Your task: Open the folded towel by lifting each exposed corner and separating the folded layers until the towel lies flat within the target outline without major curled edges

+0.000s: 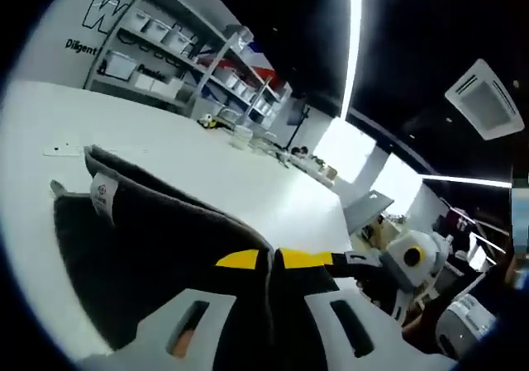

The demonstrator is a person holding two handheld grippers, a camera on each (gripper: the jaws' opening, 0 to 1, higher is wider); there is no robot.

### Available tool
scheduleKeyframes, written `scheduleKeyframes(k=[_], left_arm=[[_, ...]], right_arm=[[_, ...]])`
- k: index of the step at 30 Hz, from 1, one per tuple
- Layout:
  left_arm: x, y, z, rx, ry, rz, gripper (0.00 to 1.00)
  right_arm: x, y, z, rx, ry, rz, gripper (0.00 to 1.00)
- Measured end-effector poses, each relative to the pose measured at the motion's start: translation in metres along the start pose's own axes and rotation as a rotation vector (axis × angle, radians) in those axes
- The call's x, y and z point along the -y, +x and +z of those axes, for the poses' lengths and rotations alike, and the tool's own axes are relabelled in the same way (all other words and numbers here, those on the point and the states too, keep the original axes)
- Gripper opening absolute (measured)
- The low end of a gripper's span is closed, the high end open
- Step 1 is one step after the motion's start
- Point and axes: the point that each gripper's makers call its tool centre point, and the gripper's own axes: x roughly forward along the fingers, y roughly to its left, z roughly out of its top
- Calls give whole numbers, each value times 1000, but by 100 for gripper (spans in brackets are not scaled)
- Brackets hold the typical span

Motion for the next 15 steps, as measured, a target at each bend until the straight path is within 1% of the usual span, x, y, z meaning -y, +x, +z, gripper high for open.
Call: scheduleKeyframes(k=[1,4,7,9,15], left_arm=[[1,3,0,-2,2,-2,7],[7,15,-9,-21,6,-15,7],[9,29,-23,-52,10,-18,7],[7,35,-30,-75,15,-12,7],[-1,47,-40,-117,32,15,8]], right_arm=[[2,-2,-1,2,3,-6,92],[7,-8,-2,6,11,-28,92],[11,-11,-6,-4,20,-41,93],[14,-12,-9,-11,23,-51,93],[16,-12,-12,-12,46,-54,93]])
